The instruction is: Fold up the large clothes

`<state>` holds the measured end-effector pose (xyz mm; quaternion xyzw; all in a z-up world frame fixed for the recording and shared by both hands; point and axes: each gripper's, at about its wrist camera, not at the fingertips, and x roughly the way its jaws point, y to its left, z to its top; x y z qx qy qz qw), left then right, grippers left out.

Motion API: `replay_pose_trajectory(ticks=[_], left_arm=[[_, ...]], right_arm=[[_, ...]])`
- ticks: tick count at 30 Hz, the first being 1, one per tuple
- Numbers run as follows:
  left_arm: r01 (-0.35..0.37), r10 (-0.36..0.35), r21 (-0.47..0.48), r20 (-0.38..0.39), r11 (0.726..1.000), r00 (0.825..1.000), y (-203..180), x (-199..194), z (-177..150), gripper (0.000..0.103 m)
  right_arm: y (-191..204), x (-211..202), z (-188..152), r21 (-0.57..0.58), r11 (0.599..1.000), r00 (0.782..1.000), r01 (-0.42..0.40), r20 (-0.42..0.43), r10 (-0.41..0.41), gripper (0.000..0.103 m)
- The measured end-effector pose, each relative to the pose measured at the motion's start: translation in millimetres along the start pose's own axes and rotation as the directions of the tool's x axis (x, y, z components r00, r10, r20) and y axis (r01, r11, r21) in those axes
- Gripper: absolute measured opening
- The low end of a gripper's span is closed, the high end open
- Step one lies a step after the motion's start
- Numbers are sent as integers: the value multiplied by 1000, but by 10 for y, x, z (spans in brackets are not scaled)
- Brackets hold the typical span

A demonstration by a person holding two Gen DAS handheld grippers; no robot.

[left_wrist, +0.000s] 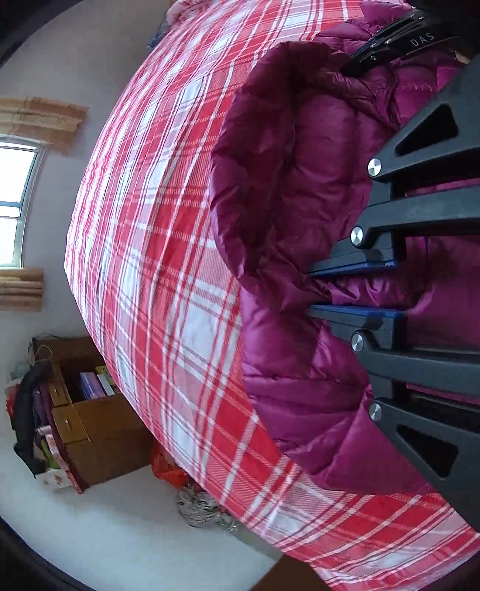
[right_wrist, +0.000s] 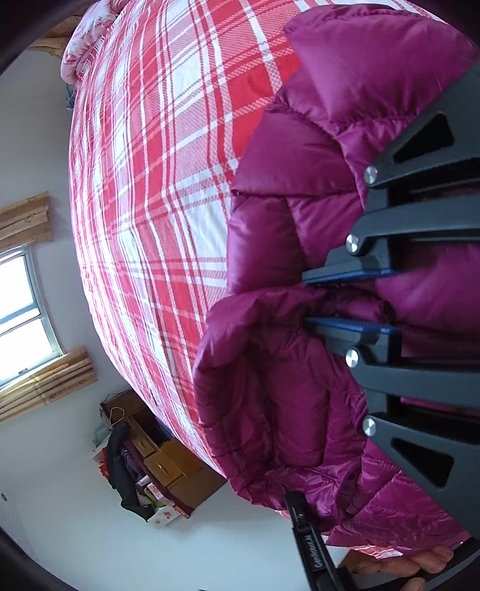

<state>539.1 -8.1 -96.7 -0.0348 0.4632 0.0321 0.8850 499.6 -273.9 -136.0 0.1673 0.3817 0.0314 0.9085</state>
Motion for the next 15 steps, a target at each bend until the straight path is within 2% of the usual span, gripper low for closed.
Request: replay_pose_trajectory(ticks=[2,5,7,11,14,15], left_arm=[[14,-15,-41,-12,999,1000,97,141,-111,15],[-7,11,-38,104,999,995,46,184,-270,18],[-28,32,-39,124,999,992,-1,182,-288,18],[66,-51,-114,131,991,990,173,196,-284,18],[90,-72,-129,137,988,988,194,199,-289,18],[87,-69,-127,139,988,988,182,195,-288,18]], right_arm=[[0,1,1,0,1000,1000,0,-1,0,19],[0,2,3,0,1000,1000,0,-1,0,19],[-1,3,4,2,1000,1000,-1,-1,1,19],[-9,-1,4,12,1000,1000,-8,-3,8,20],[-37,-54,18,32,999,1000,-8,-22,9,24],[-50,-125,27,44,999,1000,5,-19,-5,28]])
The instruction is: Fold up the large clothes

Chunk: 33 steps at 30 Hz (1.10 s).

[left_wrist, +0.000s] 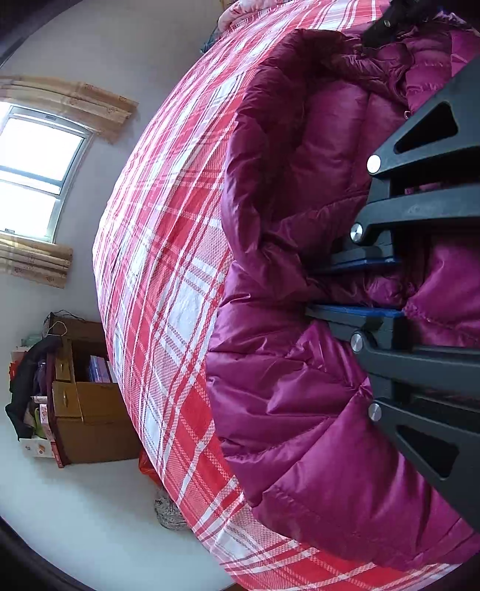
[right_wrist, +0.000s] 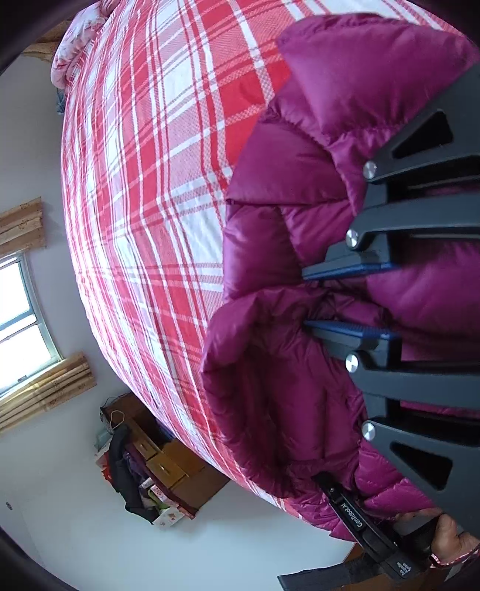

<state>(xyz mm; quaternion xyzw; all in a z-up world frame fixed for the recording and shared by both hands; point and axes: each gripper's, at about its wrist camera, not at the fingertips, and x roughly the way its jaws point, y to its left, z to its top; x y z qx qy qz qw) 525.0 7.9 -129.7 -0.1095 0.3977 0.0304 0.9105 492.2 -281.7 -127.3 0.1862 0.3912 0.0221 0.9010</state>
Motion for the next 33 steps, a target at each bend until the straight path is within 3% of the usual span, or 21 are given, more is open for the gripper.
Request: replay_pose_trajectory(ticks=[1,4,7,10,12,15,19,23,26,29,33], left_arm=[[-3,3,3,2,1000,1000,-10,-2,2,18],[-16,16,14,9,1000,1000,-35,-13,-4,18],[-23,23,20,14,1000,1000,-35,-26,-21,18],[-21,21,18,15,1000,1000,-29,-30,-28,18],[-23,22,19,15,1000,1000,-26,-28,-29,18],[-21,21,18,16,1000,1000,-25,-30,-32,18],[-20,20,17,16,1000,1000,-22,-31,-32,18],[9,-9,-4,12,1000,1000,11,-35,-28,18],[72,-72,-43,-1,997,997,110,-82,-19,18],[77,-78,-41,-18,996,997,180,-281,16,18],[118,-114,-39,98,992,989,132,-701,161,18]], right_arm=[[-14,-119,11,16,1000,999,15,32,-16,33],[26,-498,189,36,999,985,12,169,-18,34],[323,-533,620,-21,999,982,30,187,-25,34],[559,-110,989,-27,998,997,62,56,-60,34],[577,156,1021,20,999,998,45,-48,-44,34],[588,401,844,44,997,981,58,-188,-49,34],[547,419,406,23,995,963,95,-255,-86,32],[521,299,168,-9,995,982,101,-157,-101,29],[725,298,-79,-216,956,980,196,9,-199,29],[769,297,-56,-245,944,975,222,25,-222,29],[775,299,-49,-256,939,973,230,36,-229,29]])
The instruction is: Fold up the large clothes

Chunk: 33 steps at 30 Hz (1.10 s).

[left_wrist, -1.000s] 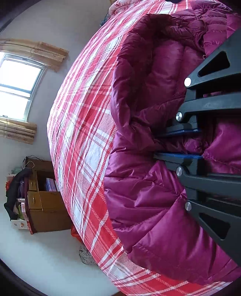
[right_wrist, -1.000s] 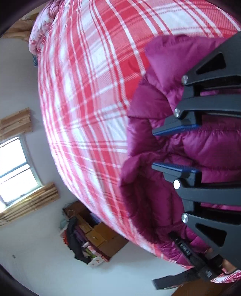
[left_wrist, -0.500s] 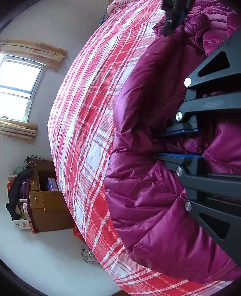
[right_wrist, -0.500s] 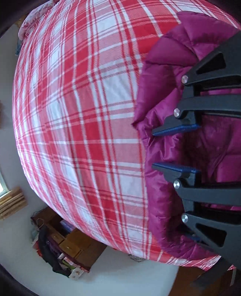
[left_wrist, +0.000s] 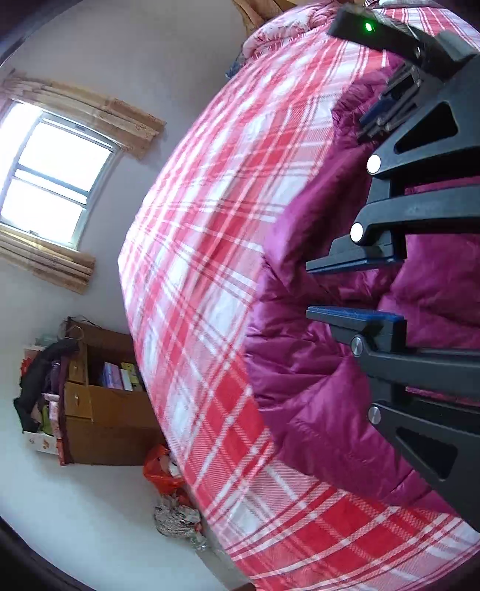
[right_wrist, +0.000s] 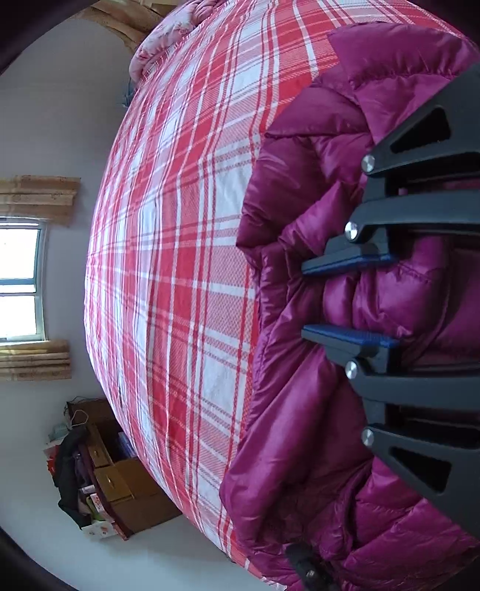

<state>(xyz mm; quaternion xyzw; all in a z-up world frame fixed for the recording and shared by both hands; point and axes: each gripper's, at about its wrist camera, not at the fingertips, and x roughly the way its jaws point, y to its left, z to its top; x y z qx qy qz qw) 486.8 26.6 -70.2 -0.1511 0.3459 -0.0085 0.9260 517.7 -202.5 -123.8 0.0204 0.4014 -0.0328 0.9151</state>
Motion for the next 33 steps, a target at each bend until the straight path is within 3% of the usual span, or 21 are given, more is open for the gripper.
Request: replay_pose_trajectory(ticks=[2,4,8,10,12,16,22,26,31,33], left_arm=[[10,-14,73,62,997,998,-241,-84,166,18],[4,-13,160,54,987,998,-500,42,300,18],[23,-6,190,-92,981,996,-709,562,368,18],[6,24,178,-171,984,985,-677,741,251,18],[-13,47,169,-202,986,978,-576,797,82,18],[11,20,216,-143,976,989,-448,793,-229,18],[-26,58,239,-127,971,990,-501,855,-214,18],[20,6,190,-137,982,991,-402,868,-190,18],[9,19,204,-132,979,991,-416,874,-191,18],[-4,33,218,-127,976,991,-440,873,-201,18]], right_arm=[[-21,-1,-4,12,1000,1000,-14,3,14,29],[-34,4,-2,24,999,1000,-29,8,29,29],[-35,-3,-4,40,998,999,-48,17,47,29],[-50,-5,-6,49,997,998,-59,20,58,29],[-70,-6,-7,60,995,997,-74,23,73,29],[-116,-10,-12,81,991,994,-106,29,104,30],[-156,-22,-4,102,986,991,-135,35,132,31],[-226,-18,29,127,976,984,-177,7,178,32],[-206,-151,53,26,999,999,-35,-17,35,32],[-173,-91,-28,-32,999,1000,-22,-22,22,32]])
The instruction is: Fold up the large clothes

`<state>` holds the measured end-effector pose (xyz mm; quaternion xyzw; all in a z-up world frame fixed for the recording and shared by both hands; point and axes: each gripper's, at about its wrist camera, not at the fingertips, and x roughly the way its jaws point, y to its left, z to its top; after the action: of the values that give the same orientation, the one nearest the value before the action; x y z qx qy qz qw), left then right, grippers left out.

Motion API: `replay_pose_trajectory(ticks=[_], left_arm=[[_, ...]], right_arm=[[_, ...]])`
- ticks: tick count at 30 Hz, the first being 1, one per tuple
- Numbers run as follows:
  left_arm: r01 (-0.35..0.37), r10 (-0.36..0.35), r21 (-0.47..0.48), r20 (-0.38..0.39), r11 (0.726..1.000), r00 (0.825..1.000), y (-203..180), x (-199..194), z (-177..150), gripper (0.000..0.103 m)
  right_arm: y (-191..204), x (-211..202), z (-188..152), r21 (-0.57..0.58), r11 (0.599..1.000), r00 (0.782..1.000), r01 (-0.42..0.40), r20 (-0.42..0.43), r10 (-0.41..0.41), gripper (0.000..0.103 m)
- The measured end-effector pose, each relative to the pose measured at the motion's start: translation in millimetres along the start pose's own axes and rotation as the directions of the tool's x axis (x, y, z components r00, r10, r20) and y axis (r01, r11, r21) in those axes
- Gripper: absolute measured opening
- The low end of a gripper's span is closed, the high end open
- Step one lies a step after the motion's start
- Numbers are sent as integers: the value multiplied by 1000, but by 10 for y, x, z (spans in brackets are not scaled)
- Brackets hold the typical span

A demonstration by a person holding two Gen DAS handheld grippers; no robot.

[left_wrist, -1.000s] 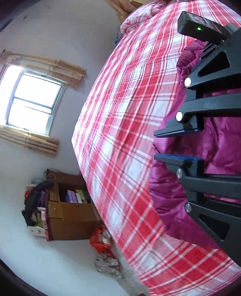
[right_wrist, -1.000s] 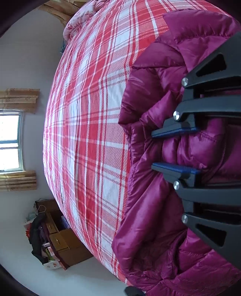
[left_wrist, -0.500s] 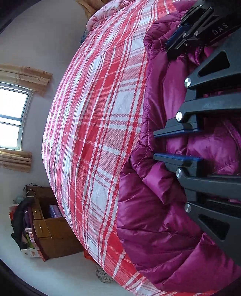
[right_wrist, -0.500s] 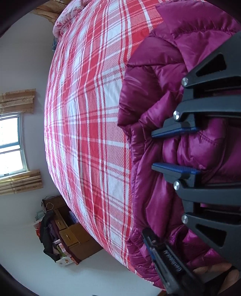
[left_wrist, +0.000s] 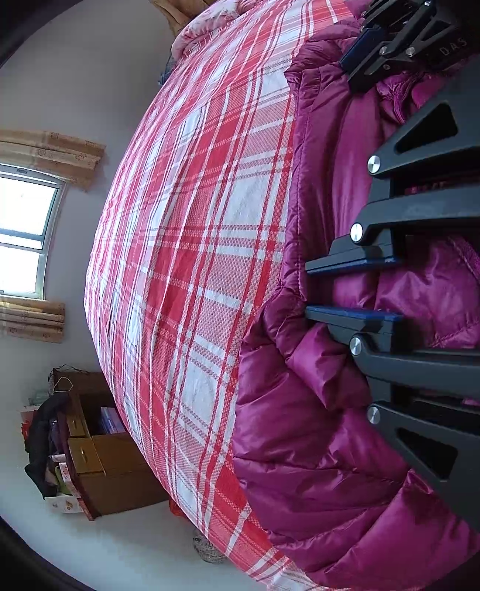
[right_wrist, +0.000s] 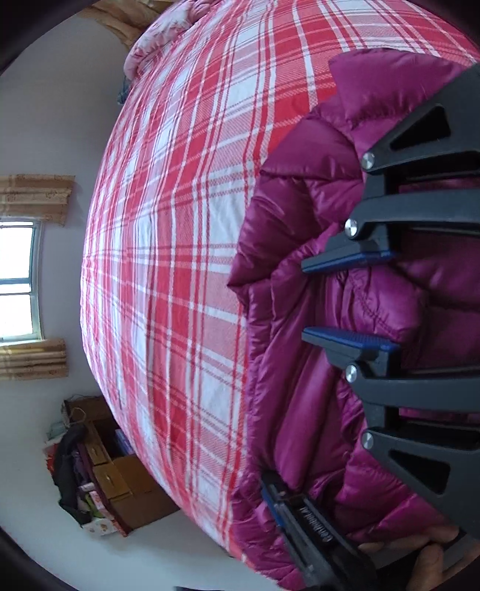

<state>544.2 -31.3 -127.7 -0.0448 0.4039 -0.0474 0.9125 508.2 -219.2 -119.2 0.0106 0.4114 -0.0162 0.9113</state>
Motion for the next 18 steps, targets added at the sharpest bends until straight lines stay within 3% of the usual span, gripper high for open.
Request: replay_pose_trajectory(ticks=[5,13,18], left_arm=[[-16,16,13,2,1000,1000,-38,1,-6,18],[-44,44,37,5,998,999,-94,0,-6,18],[-56,56,46,7,997,998,-116,3,-7,18]], right_arm=[[78,20,-26,-35,997,998,62,35,-60,32],[68,40,-20,-32,998,997,62,42,-61,32],[-47,74,2,27,1000,999,-9,32,8,32]])
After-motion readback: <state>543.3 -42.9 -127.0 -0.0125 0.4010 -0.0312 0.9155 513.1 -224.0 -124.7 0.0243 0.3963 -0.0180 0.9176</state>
